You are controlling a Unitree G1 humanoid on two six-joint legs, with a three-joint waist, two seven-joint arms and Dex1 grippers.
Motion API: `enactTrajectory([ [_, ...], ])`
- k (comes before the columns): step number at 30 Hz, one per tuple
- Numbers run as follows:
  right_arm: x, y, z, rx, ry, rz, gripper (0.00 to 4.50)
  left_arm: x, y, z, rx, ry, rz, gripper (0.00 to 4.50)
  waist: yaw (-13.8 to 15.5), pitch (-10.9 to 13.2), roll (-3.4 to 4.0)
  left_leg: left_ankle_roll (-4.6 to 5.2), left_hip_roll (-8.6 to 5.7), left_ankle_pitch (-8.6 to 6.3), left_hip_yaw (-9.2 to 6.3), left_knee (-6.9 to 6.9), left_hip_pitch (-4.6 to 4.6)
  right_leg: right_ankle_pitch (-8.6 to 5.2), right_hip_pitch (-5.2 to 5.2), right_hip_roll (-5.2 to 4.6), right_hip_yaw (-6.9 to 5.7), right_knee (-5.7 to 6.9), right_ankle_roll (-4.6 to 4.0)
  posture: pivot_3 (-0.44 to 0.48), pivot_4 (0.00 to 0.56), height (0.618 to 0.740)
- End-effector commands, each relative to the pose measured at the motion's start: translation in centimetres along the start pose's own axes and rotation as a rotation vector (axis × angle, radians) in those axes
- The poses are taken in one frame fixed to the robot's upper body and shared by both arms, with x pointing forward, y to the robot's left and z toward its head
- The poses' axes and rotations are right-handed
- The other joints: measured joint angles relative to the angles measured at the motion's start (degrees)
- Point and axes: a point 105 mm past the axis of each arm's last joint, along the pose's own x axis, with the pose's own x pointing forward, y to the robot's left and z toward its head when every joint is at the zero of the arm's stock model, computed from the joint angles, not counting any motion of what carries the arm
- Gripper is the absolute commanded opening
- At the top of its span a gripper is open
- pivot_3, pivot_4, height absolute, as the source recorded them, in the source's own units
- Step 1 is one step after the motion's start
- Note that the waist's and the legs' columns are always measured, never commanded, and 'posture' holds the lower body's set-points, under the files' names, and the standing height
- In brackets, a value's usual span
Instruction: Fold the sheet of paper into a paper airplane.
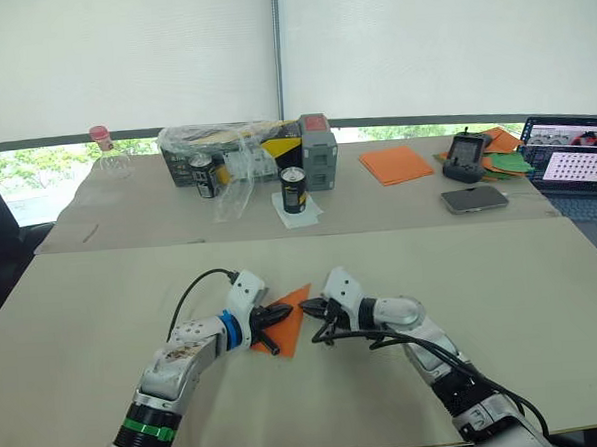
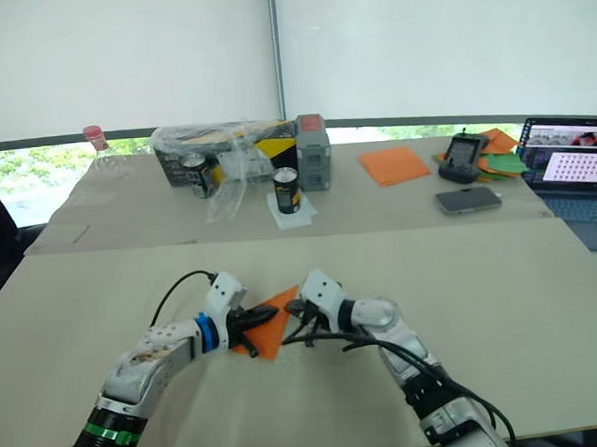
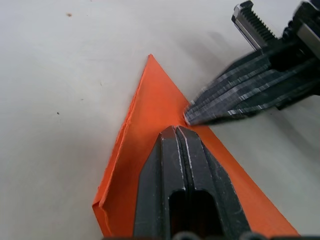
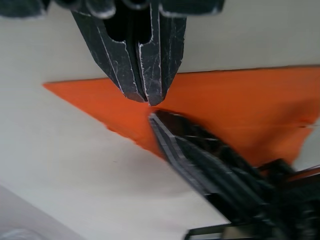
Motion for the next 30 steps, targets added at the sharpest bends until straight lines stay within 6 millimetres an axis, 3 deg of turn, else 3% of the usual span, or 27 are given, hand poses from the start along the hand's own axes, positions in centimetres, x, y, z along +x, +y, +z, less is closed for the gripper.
enactTrajectory([
  [1, 0.0, 2.5, -1.8, 0.021, 0.06, 0.092, 0.0, -0.4, 0.5, -0.6, 0.018, 0.03, 0.011, 0.02, 0.0, 0.0, 0.0, 0.0, 0.0, 0.0, 0.0, 0.0, 0.0, 0.0, 0.0, 0.0, 0.0, 0.0, 0.0, 0.0, 0.15, 0.74],
  [21, -1.0, 9.8, -2.8, -0.014, 0.141, 0.31, 0.0, -1.8, 0.8, -1.5, 0.027, 0.103, -0.024, 0.02, -0.1, -0.1, -0.02, 0.09, 0.06, -0.07, -0.02, -0.03, 0.7, -0.02, 0.82, 0.06, -0.05, -0.25, 0.02, 0.0, 0.15, 0.74],
  [26, -0.8, 10.3, -2.5, -0.011, 0.133, 0.319, 0.0, -2.0, 0.7, -1.6, 0.028, 0.115, -0.034, 0.02, -0.1, -0.1, -0.02, 0.1, 0.07, -0.07, -0.03, -0.03, 0.72, -0.03, 0.84, 0.07, -0.06, -0.27, 0.02, 0.0, 0.15, 0.74],
  [30, -1.0, 9.4, -1.4, 0.004, 0.093, 0.282, 0.0, -2.0, 0.6, -1.6, 0.028, 0.117, -0.042, 0.02, -0.1, -0.1, -0.03, 0.1, 0.07, -0.07, -0.02, -0.03, 0.74, -0.03, 0.86, 0.07, -0.05, -0.27, 0.02, 0.0, 0.15, 0.74],
])
